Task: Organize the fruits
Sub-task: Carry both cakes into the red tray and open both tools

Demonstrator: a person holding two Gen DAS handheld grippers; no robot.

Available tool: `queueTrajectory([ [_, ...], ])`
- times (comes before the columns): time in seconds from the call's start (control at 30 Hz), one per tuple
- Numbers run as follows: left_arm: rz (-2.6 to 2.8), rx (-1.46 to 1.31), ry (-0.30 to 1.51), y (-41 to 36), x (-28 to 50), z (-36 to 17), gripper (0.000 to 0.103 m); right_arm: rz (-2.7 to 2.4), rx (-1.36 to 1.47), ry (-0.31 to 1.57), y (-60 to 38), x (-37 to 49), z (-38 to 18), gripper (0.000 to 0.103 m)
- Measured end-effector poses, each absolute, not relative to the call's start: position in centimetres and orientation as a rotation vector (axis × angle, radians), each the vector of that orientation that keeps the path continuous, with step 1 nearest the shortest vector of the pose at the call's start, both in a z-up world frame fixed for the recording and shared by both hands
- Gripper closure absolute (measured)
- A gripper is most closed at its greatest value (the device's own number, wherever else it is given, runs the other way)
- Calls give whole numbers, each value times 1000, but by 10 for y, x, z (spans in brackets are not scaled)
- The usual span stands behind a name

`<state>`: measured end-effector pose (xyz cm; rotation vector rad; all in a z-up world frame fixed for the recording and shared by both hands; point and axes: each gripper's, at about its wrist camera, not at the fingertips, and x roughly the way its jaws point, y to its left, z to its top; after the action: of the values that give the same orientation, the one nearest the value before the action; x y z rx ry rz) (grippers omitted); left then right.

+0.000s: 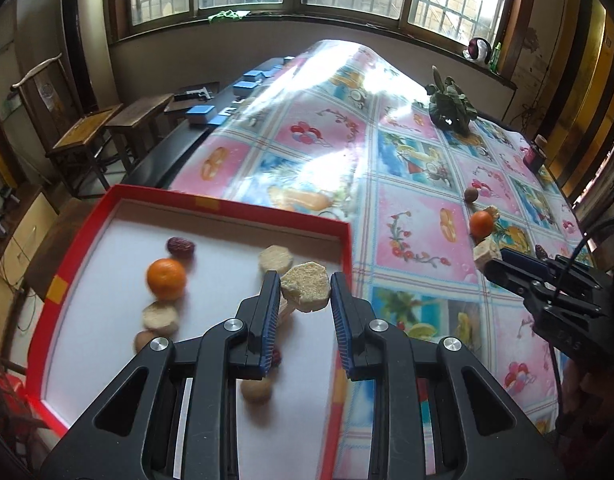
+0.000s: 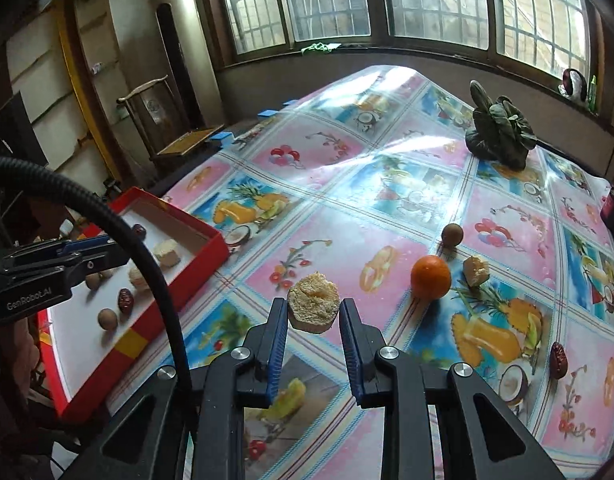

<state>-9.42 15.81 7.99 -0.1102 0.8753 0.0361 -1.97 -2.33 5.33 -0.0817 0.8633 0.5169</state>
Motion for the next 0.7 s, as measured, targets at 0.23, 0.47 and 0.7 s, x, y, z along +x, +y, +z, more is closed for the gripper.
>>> queueTrajectory([
  [0.23,120,-114,855,192,-126,84,78,611,-78,843,10,-52,65,78],
  [0.47,182,-116,847,224,-155,79,78,734,-107,831,55,-82,73,78],
  [0.7,216,-119,881,242,-172,57,78,828,-148,845,99,-99,68,78],
])
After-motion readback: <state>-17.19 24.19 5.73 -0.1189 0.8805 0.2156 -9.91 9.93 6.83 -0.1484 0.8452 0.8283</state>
